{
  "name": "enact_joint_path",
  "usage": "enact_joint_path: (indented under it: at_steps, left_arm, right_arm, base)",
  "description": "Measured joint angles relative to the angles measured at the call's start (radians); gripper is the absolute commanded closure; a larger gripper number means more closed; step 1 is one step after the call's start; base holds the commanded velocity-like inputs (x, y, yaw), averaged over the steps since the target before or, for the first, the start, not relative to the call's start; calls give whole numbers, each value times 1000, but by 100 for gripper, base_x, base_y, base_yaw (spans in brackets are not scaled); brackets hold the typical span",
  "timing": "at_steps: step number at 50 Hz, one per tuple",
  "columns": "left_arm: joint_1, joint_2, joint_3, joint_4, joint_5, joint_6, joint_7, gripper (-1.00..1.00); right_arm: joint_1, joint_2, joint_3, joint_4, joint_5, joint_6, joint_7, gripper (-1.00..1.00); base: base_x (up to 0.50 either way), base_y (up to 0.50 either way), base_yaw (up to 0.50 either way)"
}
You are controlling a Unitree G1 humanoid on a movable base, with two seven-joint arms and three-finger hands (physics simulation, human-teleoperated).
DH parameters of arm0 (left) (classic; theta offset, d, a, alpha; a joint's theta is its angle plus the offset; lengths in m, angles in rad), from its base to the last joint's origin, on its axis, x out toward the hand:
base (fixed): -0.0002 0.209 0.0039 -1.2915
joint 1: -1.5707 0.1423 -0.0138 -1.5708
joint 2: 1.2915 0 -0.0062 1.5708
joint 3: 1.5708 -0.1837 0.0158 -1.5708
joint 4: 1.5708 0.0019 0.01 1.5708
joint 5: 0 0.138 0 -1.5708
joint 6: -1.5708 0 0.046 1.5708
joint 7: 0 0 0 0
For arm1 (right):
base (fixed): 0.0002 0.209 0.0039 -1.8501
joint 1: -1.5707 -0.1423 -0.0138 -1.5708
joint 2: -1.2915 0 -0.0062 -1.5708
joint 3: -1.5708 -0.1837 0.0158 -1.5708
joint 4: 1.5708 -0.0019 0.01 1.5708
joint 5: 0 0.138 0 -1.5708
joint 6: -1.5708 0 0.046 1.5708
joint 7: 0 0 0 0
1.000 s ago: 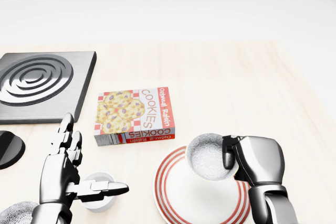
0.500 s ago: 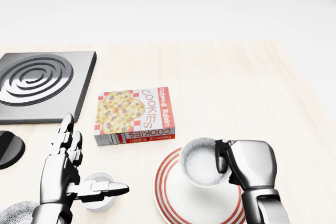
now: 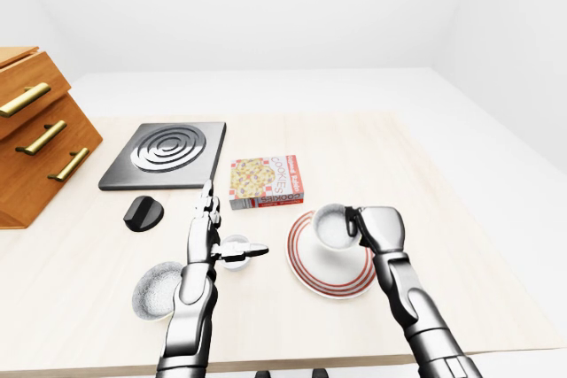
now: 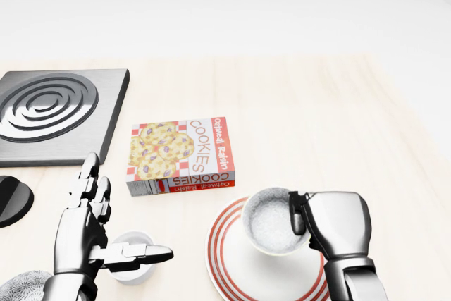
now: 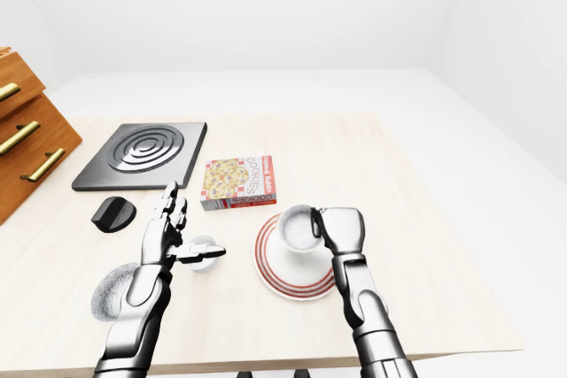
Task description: Pick the akita bowl next to the plate and place it on the plate.
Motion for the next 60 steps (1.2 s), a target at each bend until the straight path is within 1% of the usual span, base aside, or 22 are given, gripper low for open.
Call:
enact_joint_path:
  at_steps: [22, 33, 42, 51, 52, 53, 54, 60]
  left_arm:
    - [2, 0, -1, -6, 1, 3, 0, -100]
    - [2, -1, -1, -3, 1, 1, 0, -100]
    - [3, -1, -1, -8, 1, 6, 1, -100]
    - [2, -1, -1, -3, 1, 1, 0, -100]
    - [2, 0, -1, -2, 1, 1, 0, -100]
    - [2, 0, -1, -2, 1, 1, 0, -100]
    - [2, 0, -1, -3, 1, 1, 0, -100]
    - [2, 0, -1, -8, 1, 5, 1, -100]
  right_arm:
    - [-12, -9, 10, 56, -23, 0, -50, 100]
    - [-14, -11, 13, 63, -27, 0, -57, 100]
    - [-15, -11, 14, 63, -28, 0, -56, 100]
    - [-18, -12, 13, 70, -27, 0, -60, 100]
    - [-19, -12, 13, 71, -26, 0, -60, 68]
    - [-18, -12, 12, 72, -26, 0, -63, -30]
    - [-18, -11, 10, 72, -19, 0, -66, -100]
    - [-18, -13, -14, 84, 61, 0, -71, -100]
  base:
    - [0, 0, 0]
    - [0, 0, 0]
    - [0, 0, 0]
    - [0, 0, 0]
    - [0, 0, 0]
    - [0, 0, 0]
    - [0, 0, 0]
    - [0, 0, 0]
